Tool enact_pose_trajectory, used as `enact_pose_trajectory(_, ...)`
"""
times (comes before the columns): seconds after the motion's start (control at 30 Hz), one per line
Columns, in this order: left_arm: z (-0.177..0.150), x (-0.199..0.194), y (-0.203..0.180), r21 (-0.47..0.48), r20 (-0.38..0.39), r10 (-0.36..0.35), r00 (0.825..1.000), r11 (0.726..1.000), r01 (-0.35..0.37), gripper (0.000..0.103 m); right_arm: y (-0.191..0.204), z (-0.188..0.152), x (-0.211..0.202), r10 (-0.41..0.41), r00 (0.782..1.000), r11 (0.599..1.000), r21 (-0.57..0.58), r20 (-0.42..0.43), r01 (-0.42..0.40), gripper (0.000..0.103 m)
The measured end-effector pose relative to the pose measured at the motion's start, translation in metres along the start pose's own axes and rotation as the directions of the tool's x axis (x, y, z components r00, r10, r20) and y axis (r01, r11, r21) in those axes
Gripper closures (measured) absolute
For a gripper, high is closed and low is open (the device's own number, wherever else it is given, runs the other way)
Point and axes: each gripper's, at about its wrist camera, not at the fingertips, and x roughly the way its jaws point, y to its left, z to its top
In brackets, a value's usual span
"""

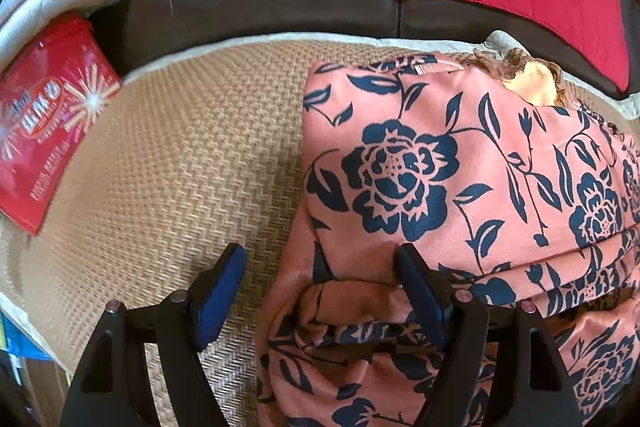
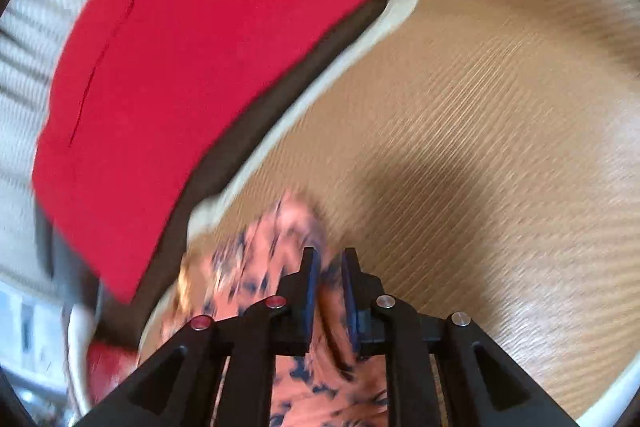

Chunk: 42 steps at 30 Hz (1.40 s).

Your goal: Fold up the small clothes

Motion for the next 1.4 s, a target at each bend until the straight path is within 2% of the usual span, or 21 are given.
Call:
enact_pose_trajectory(0.07, 0.005, -0.011, -0.008, 0.008, 0.058, 0.017, 0.998, 1.000, -0.018, 0.025, 0.003, 0.008, -0.009, 0.055, 0.997, 0.998, -0.023, 0.057, -0.053, 0.087)
enact_pose_trajectory(0.1, 0.007, -0.018, -0.014, 0.017, 0.089, 0.015, 0.996, 1.000, -0.016, 0.025, 0.013, 0.004, -0.006, 0.090, 0.995, 0.994, -0.063, 0.039, -0.087, 0.087)
enact_pose_trajectory(0.13, 0.009, -0.024, -0.019, 0.023, 0.115, 0.005, 0.993, 1.000, -0.008, 0.025, 0.028, -0.002, 0.004, 0.124, 0.992, 0.984, -0.123, -0.024, -0.126, 0.087)
enact_pose_trajectory(0.2, 0.013, -0.029, -0.030, 0.027, 0.142, -0.033, 0.989, 0.999, 0.029, 0.025, 0.048, -0.016, 0.021, 0.134, 0.985, 0.971, -0.187, -0.105, -0.152, 0.087)
enact_pose_trajectory(0.3, 0.018, -0.015, -0.047, 0.036, 0.090, -0.089, 0.992, 0.996, 0.086, 0.025, 0.074, -0.032, 0.054, 0.057, 0.984, 0.952, -0.288, -0.170, -0.105, 0.087)
enact_pose_trajectory(0.4, 0.014, 0.014, -0.059, 0.056, -0.006, -0.040, 0.999, 0.998, 0.040, 0.024, 0.078, -0.043, 0.090, -0.045, 0.970, 0.948, -0.316, -0.240, -0.034, 0.088)
enact_pose_trajectory(0.47, 0.015, 0.013, -0.063, 0.068, 0.002, -0.015, 1.000, 0.998, 0.015, 0.023, 0.081, -0.047, 0.092, -0.022, 0.976, 0.948, -0.314, -0.215, -0.048, 0.088)
enact_pose_trajectory(0.5, 0.018, 0.011, -0.064, 0.065, 0.009, -0.022, 1.000, 0.998, 0.021, 0.023, 0.084, -0.045, 0.094, -0.027, 0.973, 0.948, -0.314, -0.231, -0.048, 0.086)
enact_pose_trajectory(0.57, 0.022, 0.001, -0.064, 0.045, 0.050, -0.059, 0.997, 0.997, 0.057, 0.023, 0.083, -0.042, 0.084, 0.030, 0.973, 0.949, -0.300, -0.229, -0.100, 0.086)
enact_pose_trajectory(0.63, 0.027, -0.006, -0.065, 0.034, 0.084, -0.071, 0.994, 0.997, 0.068, 0.023, 0.096, -0.046, 0.083, 0.086, 0.963, 0.930, -0.325, -0.254, -0.169, 0.086)
enact_pose_trajectory(0.7, 0.029, -0.005, -0.070, 0.049, 0.084, -0.073, 0.994, 0.996, 0.069, 0.023, 0.110, -0.060, 0.089, 0.120, 0.942, 0.901, -0.365, -0.314, -0.236, 0.086)
enact_pose_trajectory(0.8, 0.026, 0.017, -0.082, 0.099, 0.001, -0.029, 1.000, 0.995, 0.029, 0.022, 0.125, -0.089, 0.115, 0.034, 0.906, 0.861, -0.447, -0.423, -0.241, 0.084)
enact_pose_trajectory(0.83, 0.026, 0.016, -0.084, 0.100, 0.017, -0.025, 1.000, 0.995, 0.024, 0.022, 0.129, -0.097, 0.117, 0.018, 0.917, 0.841, -0.490, -0.399, -0.230, 0.085)
enact_pose_trajectory(0.87, 0.027, 0.013, -0.084, 0.100, 0.019, -0.026, 0.999, 0.995, 0.024, 0.022, 0.133, -0.099, 0.111, 0.010, 0.927, 0.822, -0.525, -0.375, -0.221, 0.085)
enact_pose_trajectory(0.9, 0.025, 0.008, -0.084, 0.097, 0.020, -0.038, 0.999, 0.995, 0.036, 0.022, 0.135, -0.099, 0.110, -0.001, 0.926, 0.817, -0.534, -0.378, -0.217, 0.082)
enact_pose_trajectory(0.97, 0.020, -0.002, -0.079, 0.080, 0.046, -0.057, 0.997, 0.995, 0.054, 0.022, 0.133, -0.098, 0.087, 0.046, 0.926, 0.821, -0.514, -0.375, -0.249, 0.083)
enact_pose_trajectory(1.07, 0.012, -0.008, -0.075, 0.077, 0.057, -0.030, 0.998, 0.997, 0.026, 0.022, 0.123, -0.100, 0.067, 0.075, 0.921, 0.804, -0.523, -0.383, -0.283, 0.082)
enact_pose_trajectory(1.17, -0.003, 0.002, -0.078, 0.114, 0.016, 0.010, 1.000, 0.993, -0.012, 0.022, 0.117, -0.117, 0.080, -0.013, 0.896, 0.783, -0.562, -0.444, -0.267, 0.073)
enact_pose_trajectory(1.27, -0.011, -0.011, -0.077, 0.124, 0.045, 0.004, 0.999, 0.992, -0.010, 0.022, 0.120, -0.115, 0.069, -0.012, 0.912, 0.767, -0.589, -0.410, -0.255, 0.073)
enact_pose_trajectory(1.33, -0.019, -0.028, -0.066, 0.110, 0.078, -0.035, 0.996, 0.994, 0.026, 0.022, 0.115, -0.109, 0.051, 0.052, 0.915, 0.774, -0.563, -0.401, -0.291, 0.073)
enact_pose_trajectory(1.4, -0.028, -0.046, -0.048, 0.084, 0.118, -0.030, 0.993, 0.996, 0.020, 0.022, 0.107, -0.101, 0.030, 0.113, 0.910, 0.780, -0.532, -0.400, -0.330, 0.072)
